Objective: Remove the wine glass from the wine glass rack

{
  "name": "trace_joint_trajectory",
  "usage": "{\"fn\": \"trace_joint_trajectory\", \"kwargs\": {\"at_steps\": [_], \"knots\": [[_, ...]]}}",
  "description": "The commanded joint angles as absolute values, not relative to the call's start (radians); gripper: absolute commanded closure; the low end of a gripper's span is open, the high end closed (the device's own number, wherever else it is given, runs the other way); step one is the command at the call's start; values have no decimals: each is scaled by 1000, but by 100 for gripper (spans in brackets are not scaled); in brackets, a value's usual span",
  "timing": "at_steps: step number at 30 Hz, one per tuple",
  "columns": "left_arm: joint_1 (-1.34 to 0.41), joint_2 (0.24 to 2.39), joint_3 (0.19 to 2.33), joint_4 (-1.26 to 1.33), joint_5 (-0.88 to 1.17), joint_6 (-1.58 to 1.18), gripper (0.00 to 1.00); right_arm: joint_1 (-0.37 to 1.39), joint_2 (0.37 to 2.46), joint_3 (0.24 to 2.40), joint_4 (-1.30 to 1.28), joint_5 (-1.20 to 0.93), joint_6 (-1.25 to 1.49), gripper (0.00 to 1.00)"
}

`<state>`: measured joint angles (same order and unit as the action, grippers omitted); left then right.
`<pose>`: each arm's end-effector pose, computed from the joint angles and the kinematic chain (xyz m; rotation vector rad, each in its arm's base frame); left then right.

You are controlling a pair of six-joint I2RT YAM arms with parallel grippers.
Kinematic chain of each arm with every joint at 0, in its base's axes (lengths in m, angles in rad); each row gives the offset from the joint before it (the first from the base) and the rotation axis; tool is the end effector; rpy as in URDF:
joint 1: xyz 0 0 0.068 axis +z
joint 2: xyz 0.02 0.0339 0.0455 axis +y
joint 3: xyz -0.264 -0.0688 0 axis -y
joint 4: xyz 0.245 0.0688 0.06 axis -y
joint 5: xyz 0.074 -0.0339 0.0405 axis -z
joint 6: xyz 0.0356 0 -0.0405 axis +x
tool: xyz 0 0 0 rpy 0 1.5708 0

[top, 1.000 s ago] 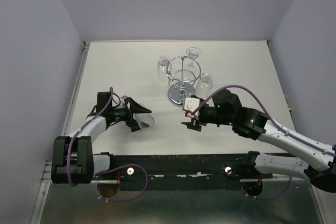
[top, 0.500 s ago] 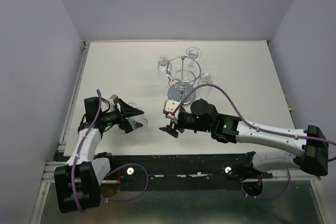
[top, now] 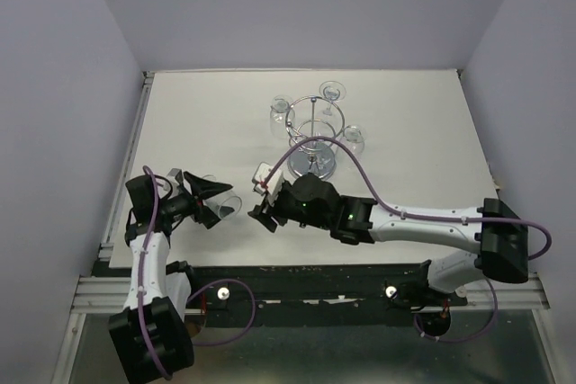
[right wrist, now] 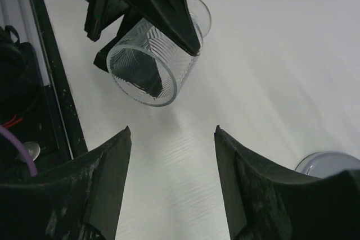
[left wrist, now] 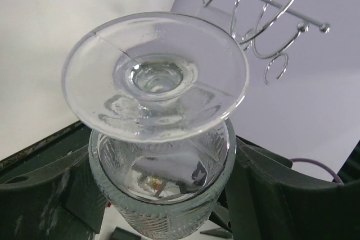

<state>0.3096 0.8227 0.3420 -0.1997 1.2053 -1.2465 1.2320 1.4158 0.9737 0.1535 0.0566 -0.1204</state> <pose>0.1557 0.0149 0.1924 -1.0375 2.0896 -1.8383 0.1120 0.3119 0.2926 -1.1705 1.5236 0.7101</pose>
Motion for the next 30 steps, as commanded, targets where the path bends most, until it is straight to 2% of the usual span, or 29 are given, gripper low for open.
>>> {"fn": "trace_joint_trajectory", "kwargs": {"at_steps": [1,7,18,26,28,30], "knots": [[388,804,390,-377,1164,-1252,100,1246,1505,1064,184,291,44,32],[411,804,426,-555,1187,-1233,100,1247,1630,1184,204,284,52,33],[413,879,508,-612,1242,-1287,100,1246,1767,1318,242,247,-41,35],[413,922,541,-588,1252,-1304,100,1246,1766,1273,252,198,-26,39],[411,927,538,-586,1252,-1302,100,1244,1763,1267,270,201,-40,44],[413,930,534,-591,1250,-1301,100,1239,1761,1269,279,184,-51,59]]}}
